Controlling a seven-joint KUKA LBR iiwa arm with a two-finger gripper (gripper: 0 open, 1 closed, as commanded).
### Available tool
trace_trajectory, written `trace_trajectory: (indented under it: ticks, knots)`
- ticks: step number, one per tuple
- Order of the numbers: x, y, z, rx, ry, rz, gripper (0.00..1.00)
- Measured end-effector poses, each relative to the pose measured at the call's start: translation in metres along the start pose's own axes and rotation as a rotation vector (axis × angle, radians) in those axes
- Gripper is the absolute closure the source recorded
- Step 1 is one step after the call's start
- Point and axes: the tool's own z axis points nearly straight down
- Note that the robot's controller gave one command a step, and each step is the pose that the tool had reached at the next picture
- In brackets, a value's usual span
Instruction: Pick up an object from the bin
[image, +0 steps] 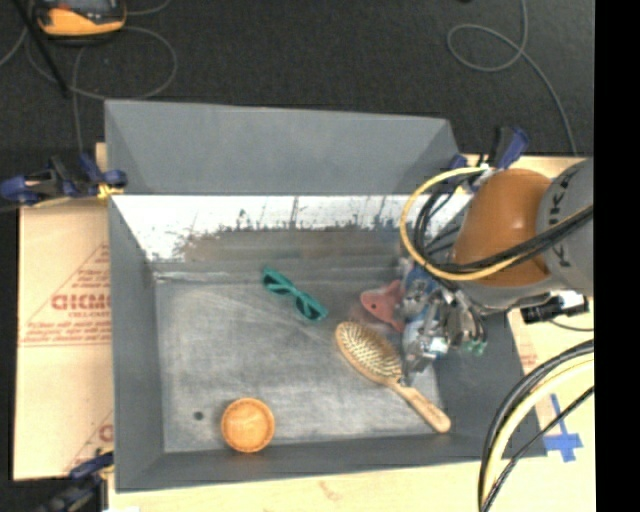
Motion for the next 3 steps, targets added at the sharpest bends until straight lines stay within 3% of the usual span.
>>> trace_trajectory:
  ticks: [1,2,3]
  knots:
    - [-0.073,-0.003,0.002,0.001,-0.005,-0.157,0.00]
    - [-0.035,0.018,0.030,-0.002,-0.018,0.049,0.00]
    - [-0.107,-0.012,0.046,-0.016,-0.001,-0.360,1.00]
